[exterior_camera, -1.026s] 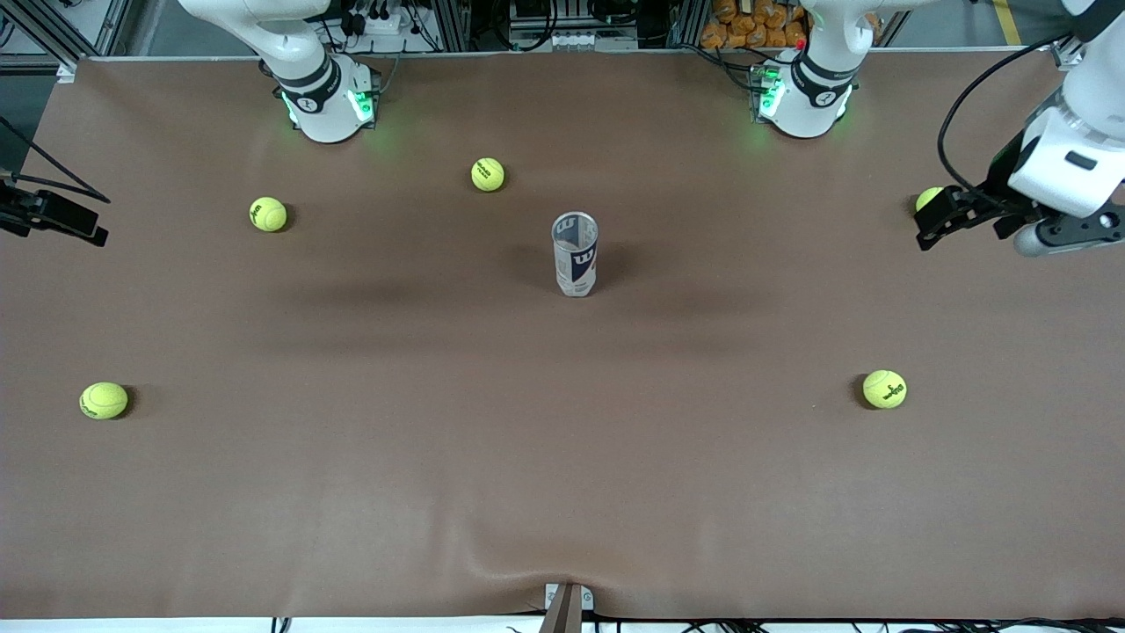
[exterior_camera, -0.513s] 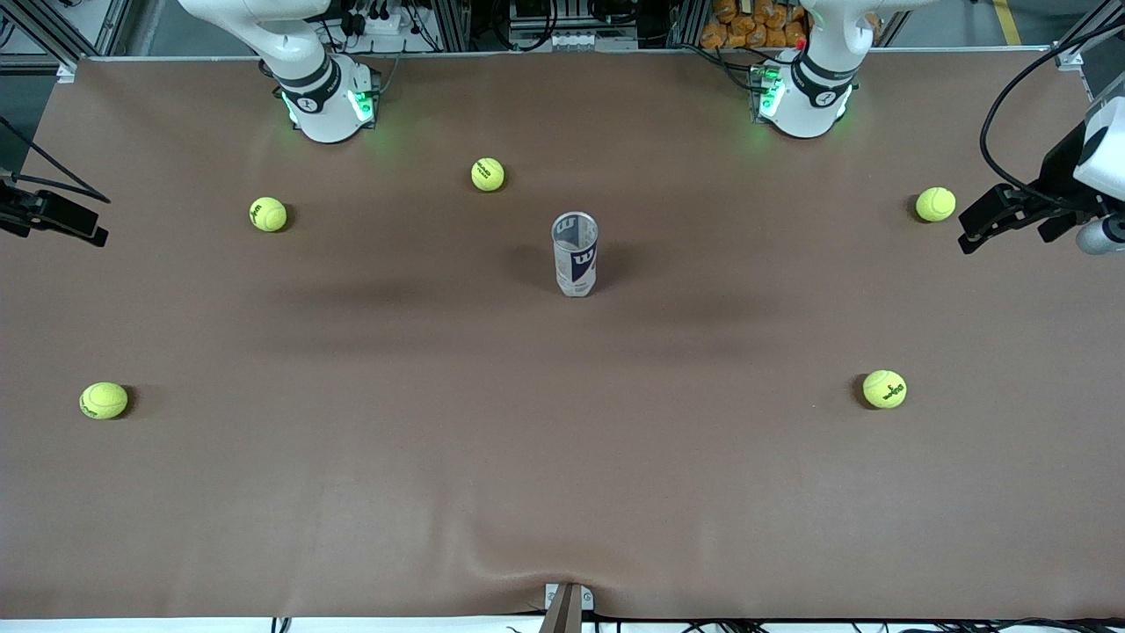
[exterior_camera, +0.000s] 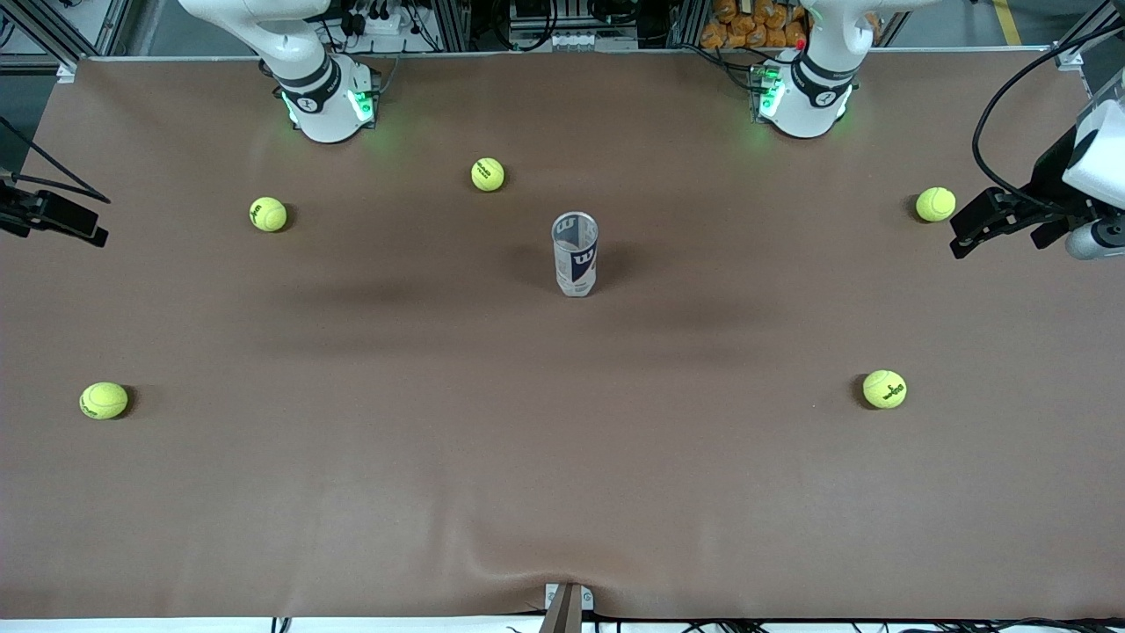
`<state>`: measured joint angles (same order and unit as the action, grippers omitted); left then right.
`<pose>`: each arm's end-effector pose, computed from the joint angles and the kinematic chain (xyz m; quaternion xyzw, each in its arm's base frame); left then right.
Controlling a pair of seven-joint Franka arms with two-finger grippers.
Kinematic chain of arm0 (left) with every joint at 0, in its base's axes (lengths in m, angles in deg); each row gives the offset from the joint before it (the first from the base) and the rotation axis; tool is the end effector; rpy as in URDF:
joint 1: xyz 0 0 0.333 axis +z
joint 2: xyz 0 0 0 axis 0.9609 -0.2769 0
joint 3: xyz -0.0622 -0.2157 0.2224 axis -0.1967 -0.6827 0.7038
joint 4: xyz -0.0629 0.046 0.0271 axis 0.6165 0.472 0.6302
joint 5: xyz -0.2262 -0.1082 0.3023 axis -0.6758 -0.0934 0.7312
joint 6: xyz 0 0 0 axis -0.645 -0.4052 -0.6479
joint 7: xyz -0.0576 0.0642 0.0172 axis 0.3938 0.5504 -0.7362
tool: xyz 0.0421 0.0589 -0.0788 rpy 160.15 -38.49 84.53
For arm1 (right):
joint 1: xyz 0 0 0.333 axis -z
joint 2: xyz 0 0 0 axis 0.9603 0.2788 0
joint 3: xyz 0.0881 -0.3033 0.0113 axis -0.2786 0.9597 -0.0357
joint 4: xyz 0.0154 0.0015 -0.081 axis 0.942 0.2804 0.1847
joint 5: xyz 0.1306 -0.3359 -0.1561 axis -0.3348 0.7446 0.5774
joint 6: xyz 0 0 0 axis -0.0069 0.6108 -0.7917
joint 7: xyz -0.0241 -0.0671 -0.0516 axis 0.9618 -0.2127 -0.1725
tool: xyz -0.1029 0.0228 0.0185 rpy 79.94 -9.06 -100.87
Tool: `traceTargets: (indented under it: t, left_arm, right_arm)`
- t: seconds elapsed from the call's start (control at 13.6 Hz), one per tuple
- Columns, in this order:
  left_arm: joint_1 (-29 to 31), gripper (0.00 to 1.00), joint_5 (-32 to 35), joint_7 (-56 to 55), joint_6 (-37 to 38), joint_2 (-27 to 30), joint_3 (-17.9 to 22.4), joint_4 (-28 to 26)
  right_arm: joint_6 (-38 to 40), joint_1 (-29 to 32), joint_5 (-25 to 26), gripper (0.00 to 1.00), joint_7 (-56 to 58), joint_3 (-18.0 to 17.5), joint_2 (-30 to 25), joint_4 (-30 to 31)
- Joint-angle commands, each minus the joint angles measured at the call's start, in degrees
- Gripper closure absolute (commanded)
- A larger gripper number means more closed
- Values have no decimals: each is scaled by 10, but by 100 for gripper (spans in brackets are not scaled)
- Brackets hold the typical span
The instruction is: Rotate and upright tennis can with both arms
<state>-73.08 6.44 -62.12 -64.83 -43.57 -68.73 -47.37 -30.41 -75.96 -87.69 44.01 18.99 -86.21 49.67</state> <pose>0.5535 -0.0493 0.6338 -0.9970 -0.0567 -0.0517 0.0127 0.5511 -0.0610 0.6189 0.9967 -0.0693 -0.0397 0.0116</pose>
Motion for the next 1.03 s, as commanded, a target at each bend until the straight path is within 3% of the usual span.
traceTargets:
  t: [0.0, 0.95]
  left_arm:
    - [-6, 0, -1, 7, 15, -1, 3, 15]
    - [-9, 0, -11, 67, 40, 4, 22, 12]
  right_arm:
    - [-2, 0, 2, 0, 0, -2, -2, 1]
    - [-2, 0, 2, 0, 0, -2, -2, 1]
